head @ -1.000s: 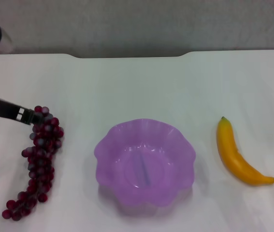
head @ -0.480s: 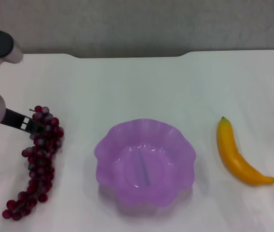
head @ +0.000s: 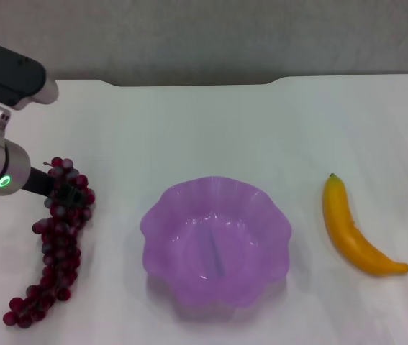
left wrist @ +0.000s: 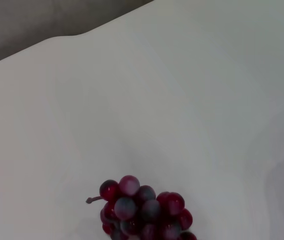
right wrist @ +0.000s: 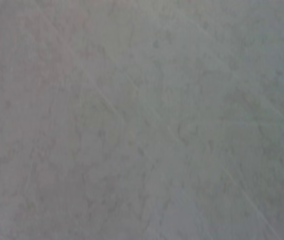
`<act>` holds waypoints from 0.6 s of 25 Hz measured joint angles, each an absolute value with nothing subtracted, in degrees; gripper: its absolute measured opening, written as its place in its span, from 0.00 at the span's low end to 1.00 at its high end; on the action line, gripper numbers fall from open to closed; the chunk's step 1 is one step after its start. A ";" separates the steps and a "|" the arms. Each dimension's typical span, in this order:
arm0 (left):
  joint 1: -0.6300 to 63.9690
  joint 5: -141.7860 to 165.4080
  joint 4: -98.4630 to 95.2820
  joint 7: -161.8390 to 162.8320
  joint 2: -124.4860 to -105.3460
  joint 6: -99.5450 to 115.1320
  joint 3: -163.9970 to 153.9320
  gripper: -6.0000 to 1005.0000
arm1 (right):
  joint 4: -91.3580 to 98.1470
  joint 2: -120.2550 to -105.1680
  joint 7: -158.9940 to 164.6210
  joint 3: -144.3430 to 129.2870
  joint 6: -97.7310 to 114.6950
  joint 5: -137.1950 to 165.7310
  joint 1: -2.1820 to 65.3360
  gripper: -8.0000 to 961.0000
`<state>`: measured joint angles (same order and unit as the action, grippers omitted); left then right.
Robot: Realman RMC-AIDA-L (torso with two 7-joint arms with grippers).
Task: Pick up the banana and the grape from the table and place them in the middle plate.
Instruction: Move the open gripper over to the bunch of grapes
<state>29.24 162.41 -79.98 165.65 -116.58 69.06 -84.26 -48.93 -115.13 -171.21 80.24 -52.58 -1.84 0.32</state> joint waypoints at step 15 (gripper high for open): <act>31.25 162.15 -71.68 166.38 -116.69 62.87 -85.43 0.67 | -48.96 -115.13 -171.20 80.24 -52.47 -1.68 0.36 0.87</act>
<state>31.25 162.15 -71.68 166.38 -116.69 62.87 -85.43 -48.96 -115.13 -171.21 80.24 -52.47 -1.68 0.36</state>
